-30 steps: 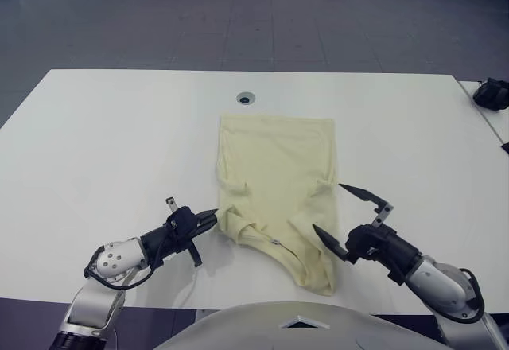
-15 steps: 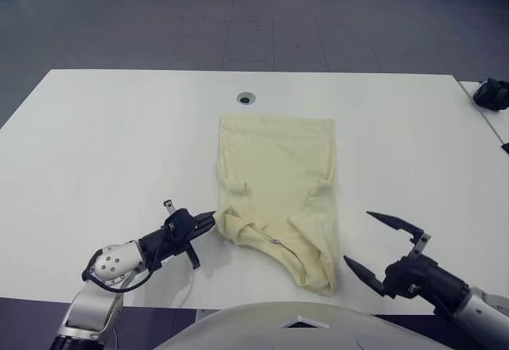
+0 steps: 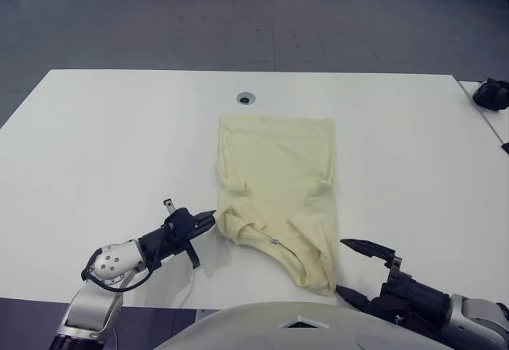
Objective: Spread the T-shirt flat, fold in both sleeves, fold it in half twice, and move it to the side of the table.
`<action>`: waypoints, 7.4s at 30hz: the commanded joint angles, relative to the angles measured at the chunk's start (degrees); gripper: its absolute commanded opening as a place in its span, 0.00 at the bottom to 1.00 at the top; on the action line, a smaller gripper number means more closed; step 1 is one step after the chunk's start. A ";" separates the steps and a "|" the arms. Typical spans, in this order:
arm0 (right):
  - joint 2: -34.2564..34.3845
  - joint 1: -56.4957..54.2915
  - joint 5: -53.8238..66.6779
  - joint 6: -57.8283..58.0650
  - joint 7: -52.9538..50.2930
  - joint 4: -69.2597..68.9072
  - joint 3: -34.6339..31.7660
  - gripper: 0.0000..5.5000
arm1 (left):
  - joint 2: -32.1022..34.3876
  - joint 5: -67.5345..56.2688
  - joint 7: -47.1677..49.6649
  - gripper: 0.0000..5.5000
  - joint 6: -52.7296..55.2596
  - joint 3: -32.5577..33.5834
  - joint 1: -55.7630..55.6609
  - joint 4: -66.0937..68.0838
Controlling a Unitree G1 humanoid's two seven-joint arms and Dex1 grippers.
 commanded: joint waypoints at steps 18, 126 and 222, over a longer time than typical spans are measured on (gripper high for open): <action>-3.55 1.67 3.56 17.19 7.52 -1.36 12.86 0.67 | 0.78 0.19 -0.69 0.00 0.21 0.55 -1.41 1.40; 3.77 -15.64 26.80 48.98 5.76 -8.05 2.49 0.00 | 3.01 -3.66 -2.80 0.00 13.21 -0.01 -24.69 -7.18; 22.86 -93.82 29.50 63.86 7.70 92.54 0.03 0.07 | -18.35 21.28 5.01 0.38 1.05 -10.26 -58.78 67.66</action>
